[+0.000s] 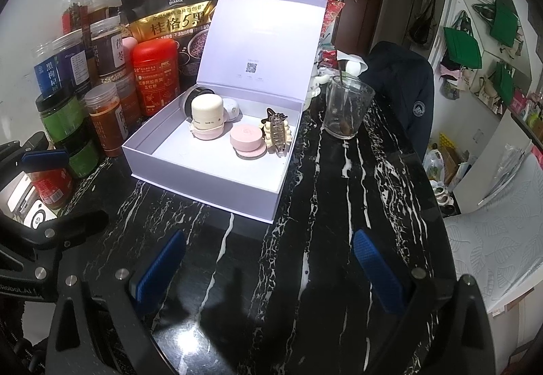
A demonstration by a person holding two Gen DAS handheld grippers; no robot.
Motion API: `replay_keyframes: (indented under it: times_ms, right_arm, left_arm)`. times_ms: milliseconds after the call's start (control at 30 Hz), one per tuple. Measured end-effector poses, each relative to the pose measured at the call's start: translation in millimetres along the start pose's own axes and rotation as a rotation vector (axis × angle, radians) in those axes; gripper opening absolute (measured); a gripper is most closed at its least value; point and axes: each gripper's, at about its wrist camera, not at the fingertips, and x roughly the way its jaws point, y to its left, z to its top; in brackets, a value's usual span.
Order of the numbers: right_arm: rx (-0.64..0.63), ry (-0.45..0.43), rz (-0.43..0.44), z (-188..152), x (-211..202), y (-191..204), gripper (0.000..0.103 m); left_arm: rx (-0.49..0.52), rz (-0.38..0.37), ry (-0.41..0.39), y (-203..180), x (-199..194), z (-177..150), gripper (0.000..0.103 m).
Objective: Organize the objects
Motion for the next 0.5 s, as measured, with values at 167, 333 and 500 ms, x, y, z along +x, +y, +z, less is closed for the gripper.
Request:
replay_keyframes:
  times_ms: [167, 333, 500]
  right_arm:
    - [-0.003, 0.003, -0.001, -0.7, 0.4, -0.2, 0.100]
    - [-0.003, 0.009, -0.001, -1.0, 1.6, 0.0, 0.100]
    - [-0.004, 0.015, -0.001, -1.2, 3.2, -0.6, 0.100]
  left_arm:
    - [0.006, 0.003, 0.002, -0.3, 0.1, -0.1, 0.091]
    - [0.007, 0.000, 0.005, -0.4, -0.3, -0.5, 0.091]
    - [0.013, 0.000, 0.011, -1.9, 1.3, -1.4, 0.091]
